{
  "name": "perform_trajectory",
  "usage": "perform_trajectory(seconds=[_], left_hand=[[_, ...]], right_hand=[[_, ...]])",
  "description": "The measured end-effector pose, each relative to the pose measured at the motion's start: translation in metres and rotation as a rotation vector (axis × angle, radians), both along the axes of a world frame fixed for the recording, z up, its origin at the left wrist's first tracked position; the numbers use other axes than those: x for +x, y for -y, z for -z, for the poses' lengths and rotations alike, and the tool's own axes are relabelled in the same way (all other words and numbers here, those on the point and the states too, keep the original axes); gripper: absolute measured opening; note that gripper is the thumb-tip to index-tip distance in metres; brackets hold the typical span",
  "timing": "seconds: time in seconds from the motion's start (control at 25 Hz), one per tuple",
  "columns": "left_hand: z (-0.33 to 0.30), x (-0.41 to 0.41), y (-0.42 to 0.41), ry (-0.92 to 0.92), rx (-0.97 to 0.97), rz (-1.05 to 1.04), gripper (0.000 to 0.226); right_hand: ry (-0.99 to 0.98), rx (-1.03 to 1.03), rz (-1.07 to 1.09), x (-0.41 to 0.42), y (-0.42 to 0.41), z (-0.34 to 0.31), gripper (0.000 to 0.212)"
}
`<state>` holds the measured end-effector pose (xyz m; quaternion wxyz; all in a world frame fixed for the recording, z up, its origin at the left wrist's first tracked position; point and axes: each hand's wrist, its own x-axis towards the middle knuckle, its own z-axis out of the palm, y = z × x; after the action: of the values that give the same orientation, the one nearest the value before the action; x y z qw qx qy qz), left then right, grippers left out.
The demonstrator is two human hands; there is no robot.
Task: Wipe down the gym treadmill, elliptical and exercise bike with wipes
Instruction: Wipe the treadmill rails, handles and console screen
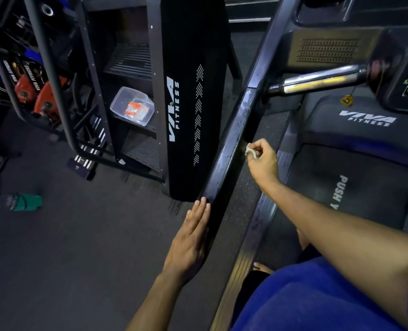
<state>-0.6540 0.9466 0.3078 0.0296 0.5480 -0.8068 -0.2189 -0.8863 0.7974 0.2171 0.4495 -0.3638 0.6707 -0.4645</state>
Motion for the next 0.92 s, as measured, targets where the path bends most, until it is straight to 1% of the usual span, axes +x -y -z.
perform_trajectory(seconds=[0.08, 0.16, 0.24, 0.32, 0.4, 0.52, 0.56, 0.64, 0.76, 0.84, 0.92], left_hand=[[0.001, 0.0, 0.001, -0.036, 0.016, -0.021, 0.056], [0.001, 0.0, 0.001, -0.074, 0.029, -0.035, 0.057], [0.001, 0.003, 0.001, -0.104, 0.032, -0.029, 0.058], [0.002, 0.004, 0.0, -0.118, 0.03, -0.01, 0.059], [0.003, 0.005, 0.0, -0.123, 0.018, 0.01, 0.062], [0.006, 0.007, 0.001, -0.157, 0.022, 0.0, 0.058], [0.007, 0.007, 0.001, -0.166, 0.024, -0.001, 0.058], [0.009, 0.009, 0.002, -0.178, 0.02, -0.017, 0.062], [0.012, 0.011, 0.004, -0.183, -0.01, -0.023, 0.06], [0.013, 0.011, 0.003, -0.192, -0.016, -0.013, 0.061], [0.012, 0.012, 0.003, -0.203, -0.005, -0.01, 0.061]], right_hand=[[0.032, 0.037, 0.021, 0.013, -0.02, -0.008, 0.018], [0.052, 0.051, 0.006, 0.039, -0.062, -0.008, 0.021], [0.073, 0.038, -0.079, 0.068, -0.115, -0.009, 0.023], [0.084, 0.016, -0.127, 0.086, -0.146, -0.004, 0.018], [0.067, 0.002, -0.047, 0.085, -0.134, 0.002, 0.015], [0.043, -0.037, 0.12, 0.063, -0.08, 0.003, 0.016], [0.031, -0.05, 0.153, 0.052, -0.061, 0.003, 0.018], [-0.003, -0.071, 0.147, 0.034, -0.041, 0.004, 0.017], [0.008, -0.062, 0.087, 0.043, -0.065, 0.008, 0.011], [0.033, -0.034, 0.064, 0.072, -0.111, 0.017, 0.01], [0.05, -0.025, -0.005, 0.1, -0.158, 0.021, 0.011]])
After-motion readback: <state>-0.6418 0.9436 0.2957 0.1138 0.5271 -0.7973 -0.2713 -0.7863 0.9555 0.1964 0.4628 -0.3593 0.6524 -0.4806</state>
